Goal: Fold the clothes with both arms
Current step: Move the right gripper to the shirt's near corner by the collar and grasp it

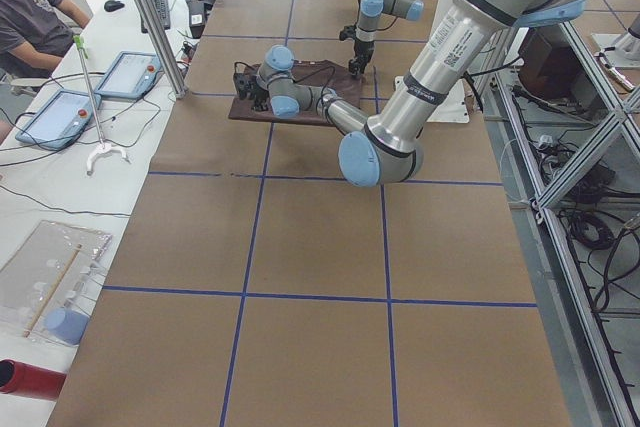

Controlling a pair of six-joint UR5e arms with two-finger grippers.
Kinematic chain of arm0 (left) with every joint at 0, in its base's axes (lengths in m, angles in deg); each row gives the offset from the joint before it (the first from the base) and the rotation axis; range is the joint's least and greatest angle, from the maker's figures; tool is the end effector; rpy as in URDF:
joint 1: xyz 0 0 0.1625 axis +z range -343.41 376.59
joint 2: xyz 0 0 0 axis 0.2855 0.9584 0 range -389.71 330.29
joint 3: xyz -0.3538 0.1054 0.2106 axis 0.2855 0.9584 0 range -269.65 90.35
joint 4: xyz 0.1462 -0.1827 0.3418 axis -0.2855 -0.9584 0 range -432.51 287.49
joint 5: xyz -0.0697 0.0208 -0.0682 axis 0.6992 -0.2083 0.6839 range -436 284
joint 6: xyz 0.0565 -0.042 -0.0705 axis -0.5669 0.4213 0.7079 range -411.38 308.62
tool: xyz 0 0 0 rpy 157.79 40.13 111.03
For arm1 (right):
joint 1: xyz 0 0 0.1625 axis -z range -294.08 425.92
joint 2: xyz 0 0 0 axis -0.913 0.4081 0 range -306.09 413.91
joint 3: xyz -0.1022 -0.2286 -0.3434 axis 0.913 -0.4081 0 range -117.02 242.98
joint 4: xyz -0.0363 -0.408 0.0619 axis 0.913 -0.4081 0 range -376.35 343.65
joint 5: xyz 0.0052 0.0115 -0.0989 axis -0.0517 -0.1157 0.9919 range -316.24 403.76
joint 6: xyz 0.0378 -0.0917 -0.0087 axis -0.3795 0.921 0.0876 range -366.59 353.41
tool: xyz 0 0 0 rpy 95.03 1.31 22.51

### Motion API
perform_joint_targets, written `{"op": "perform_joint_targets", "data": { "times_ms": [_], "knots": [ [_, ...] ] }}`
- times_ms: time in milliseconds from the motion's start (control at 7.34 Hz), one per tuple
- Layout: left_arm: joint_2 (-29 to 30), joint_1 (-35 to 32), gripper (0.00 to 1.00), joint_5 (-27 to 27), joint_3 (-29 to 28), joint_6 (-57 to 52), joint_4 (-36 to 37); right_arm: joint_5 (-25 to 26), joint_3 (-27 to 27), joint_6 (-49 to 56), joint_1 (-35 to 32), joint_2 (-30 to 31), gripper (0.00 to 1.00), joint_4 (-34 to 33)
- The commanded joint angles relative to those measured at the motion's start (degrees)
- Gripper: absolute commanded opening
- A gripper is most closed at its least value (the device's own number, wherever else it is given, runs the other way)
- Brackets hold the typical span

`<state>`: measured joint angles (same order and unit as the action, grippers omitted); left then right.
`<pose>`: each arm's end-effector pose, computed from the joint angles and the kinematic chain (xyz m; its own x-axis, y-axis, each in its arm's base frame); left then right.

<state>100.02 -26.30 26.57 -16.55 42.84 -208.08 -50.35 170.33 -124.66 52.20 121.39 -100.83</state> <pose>0.4810 -0.5992 0.2804 0.2311 -0.3126 -0.9213 0.5344 0.8321 -0.1483 -0.5573 -0.2660 0.3025 0.5140 0.6086 0.6045 -0.4861 0.7873 -0.3793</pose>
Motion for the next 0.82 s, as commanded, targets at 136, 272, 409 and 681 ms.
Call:
{"op": "perform_joint_targets", "data": {
  "times_ms": [136,272,409,681],
  "knots": [
    [0.0,0.0,0.43,0.0,0.0,0.0,0.0,-0.1,0.4,-0.1,0.2,0.1,0.00,-0.2],
    [0.0,0.0,0.43,0.1,0.0,0.0,0.0,-0.1,0.5,-0.1,0.2,0.1,0.00,-0.3],
    [0.1,0.0,0.43,0.1,0.0,0.0,0.2,-0.2,0.6,-0.1,0.2,0.1,0.00,-0.3],
    [0.0,0.5,0.44,0.1,1.9,3.6,0.5,-0.5,2.3,-0.1,0.0,0.3,0.00,-0.5]
  ]
}}
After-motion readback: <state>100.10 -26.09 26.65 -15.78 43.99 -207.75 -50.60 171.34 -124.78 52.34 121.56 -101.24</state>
